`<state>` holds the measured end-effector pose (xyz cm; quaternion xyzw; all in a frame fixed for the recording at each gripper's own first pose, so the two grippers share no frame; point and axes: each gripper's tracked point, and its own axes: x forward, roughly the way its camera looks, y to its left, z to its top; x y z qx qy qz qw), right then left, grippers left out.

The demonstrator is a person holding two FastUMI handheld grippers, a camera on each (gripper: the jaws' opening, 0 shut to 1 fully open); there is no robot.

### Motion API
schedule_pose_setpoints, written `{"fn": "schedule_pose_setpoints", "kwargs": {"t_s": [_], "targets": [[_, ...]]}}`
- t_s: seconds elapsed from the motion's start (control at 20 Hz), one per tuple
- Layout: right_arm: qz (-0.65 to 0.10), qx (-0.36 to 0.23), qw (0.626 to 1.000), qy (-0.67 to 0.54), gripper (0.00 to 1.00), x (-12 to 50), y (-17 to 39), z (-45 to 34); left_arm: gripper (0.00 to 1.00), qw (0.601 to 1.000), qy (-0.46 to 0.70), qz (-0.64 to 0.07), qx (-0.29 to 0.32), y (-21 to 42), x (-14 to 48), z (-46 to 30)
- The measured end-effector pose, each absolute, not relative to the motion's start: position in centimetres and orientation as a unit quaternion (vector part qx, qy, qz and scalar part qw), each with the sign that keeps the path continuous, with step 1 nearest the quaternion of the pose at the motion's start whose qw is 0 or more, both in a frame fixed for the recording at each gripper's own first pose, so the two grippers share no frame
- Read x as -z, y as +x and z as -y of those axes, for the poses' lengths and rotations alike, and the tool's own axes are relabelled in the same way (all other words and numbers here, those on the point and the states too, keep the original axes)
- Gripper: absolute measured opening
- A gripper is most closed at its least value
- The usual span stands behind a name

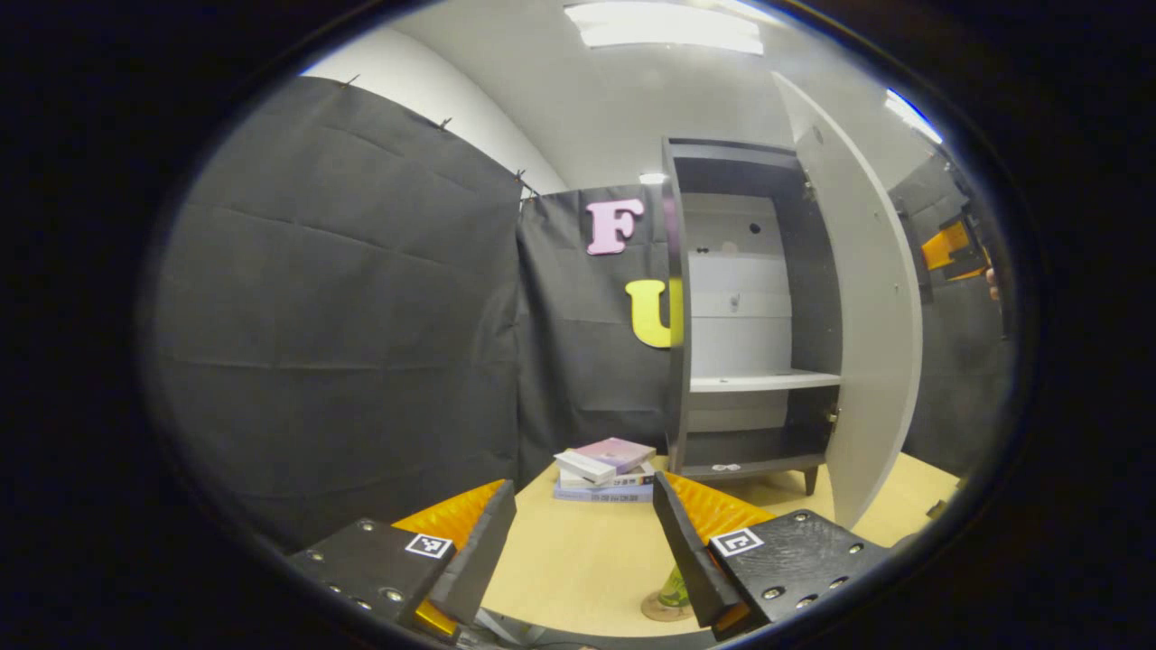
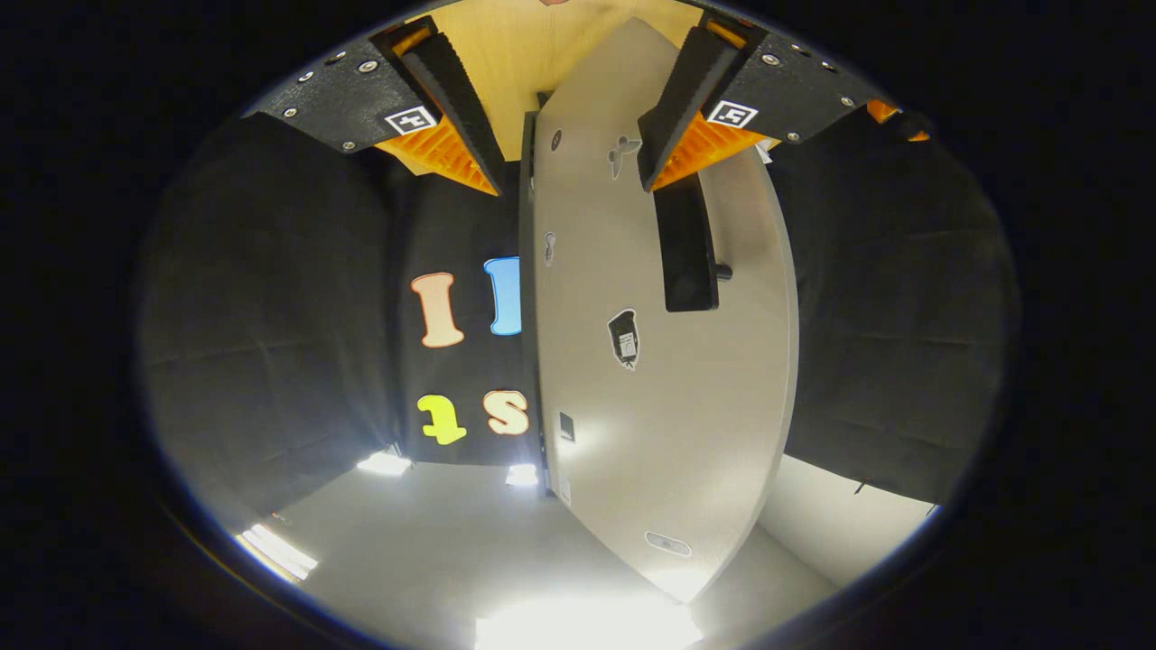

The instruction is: Open the cabinet door with the right hand, grasp the bottle in the cabinet with the left hand and place it on the coaster, then close the cabinet door with the right hand.

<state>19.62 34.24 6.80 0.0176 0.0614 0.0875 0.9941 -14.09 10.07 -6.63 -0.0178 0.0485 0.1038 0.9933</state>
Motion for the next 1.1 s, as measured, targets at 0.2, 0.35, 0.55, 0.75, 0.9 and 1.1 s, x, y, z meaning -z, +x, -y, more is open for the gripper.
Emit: {"fn": "schedule_pose_setpoints", "kwargs": {"t_s": [0.2,0.35,0.55,0.75,0.9,1.1], "targets": [[-0.059,-0.125,0.990,0.018,0.93,-6.5,21.0,-38.1,0.88,0.991,-0.014,-0.053,-0.123,-14.8,6.5,-11.1],[-0.057,-0.153,0.986,0.022,0.93,-6.3,22.5,-40.7,0.91,0.989,-0.013,-0.058,-0.134,-15.0,6.6,-11.4],[-0.054,-0.194,0.979,0.038,0.94,-6.3,24.2,-44.5,0.91,0.988,-0.013,-0.063,-0.140,-15.0,6.4,-11.5],[-0.040,-0.204,0.978,0.028,0.94,-6.6,24.9,-45.9,0.91,0.988,-0.017,-0.066,-0.138,-14.8,6.2,-11.4],[-0.037,-0.204,0.978,0.024,0.95,-6.6,24.3,-45.7,0.91,0.989,-0.011,-0.066,-0.129,-14.1,5.6,-11.1],[-0.039,-0.194,0.980,0.022,0.94,-6.3,23.7,-43.8,0.91,0.993,-0.011,-0.057,-0.106,-12.0,3.6,-10.1]]}}
